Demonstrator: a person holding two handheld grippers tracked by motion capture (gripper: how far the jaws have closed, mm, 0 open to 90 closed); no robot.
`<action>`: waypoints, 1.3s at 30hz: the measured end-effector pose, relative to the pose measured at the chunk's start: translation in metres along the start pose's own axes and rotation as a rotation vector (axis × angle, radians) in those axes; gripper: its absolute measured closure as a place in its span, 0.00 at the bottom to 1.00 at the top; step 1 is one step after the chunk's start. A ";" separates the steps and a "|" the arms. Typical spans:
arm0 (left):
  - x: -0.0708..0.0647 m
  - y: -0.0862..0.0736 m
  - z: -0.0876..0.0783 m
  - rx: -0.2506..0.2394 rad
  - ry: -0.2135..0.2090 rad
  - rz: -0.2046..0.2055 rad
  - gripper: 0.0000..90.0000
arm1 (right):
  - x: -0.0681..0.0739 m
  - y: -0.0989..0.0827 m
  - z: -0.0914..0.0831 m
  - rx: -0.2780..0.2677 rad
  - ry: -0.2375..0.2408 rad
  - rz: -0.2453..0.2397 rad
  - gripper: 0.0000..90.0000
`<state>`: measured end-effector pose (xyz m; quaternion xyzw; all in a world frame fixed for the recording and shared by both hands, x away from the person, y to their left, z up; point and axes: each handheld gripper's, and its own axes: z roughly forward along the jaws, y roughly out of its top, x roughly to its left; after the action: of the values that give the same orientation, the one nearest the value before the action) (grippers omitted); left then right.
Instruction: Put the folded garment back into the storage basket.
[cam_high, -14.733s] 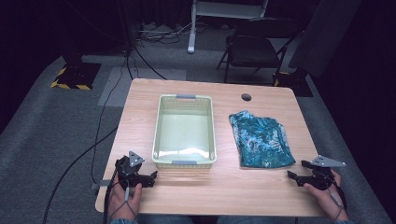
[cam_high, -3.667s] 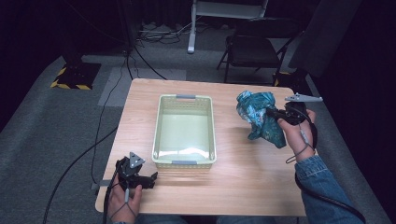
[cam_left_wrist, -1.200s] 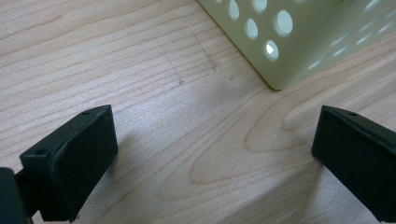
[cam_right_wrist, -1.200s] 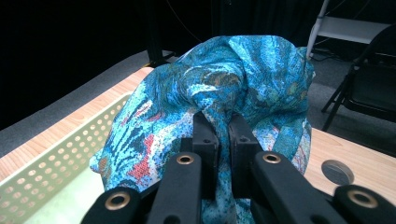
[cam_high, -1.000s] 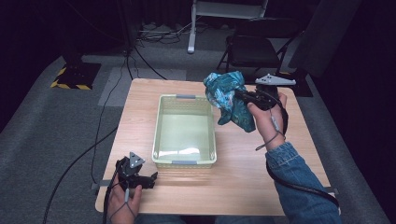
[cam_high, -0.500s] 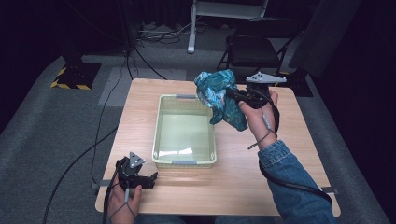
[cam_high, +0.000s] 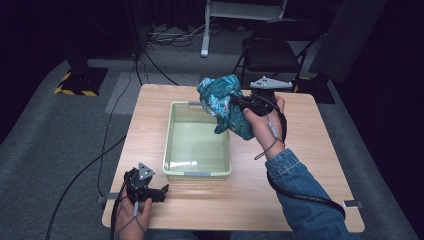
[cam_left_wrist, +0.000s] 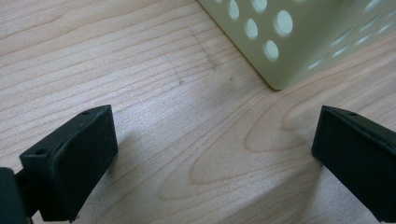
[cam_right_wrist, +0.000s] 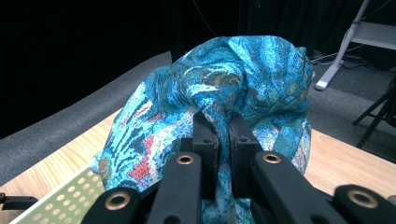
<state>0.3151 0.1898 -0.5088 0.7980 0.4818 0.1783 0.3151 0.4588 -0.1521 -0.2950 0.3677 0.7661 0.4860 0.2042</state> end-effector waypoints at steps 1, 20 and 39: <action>0.000 0.000 0.000 0.000 0.000 0.000 0.00 | 0.001 0.000 0.001 -0.002 0.002 -0.002 0.94; 0.000 0.000 0.000 0.000 0.000 0.000 0.00 | 0.018 -0.007 0.026 0.025 0.021 0.005 0.94; 0.000 0.000 0.000 0.000 0.000 0.000 0.00 | 0.032 -0.019 0.052 0.076 0.040 0.018 0.94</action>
<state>0.3151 0.1898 -0.5089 0.7980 0.4818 0.1782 0.3152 0.4655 -0.1015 -0.3338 0.3722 0.7847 0.4655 0.1703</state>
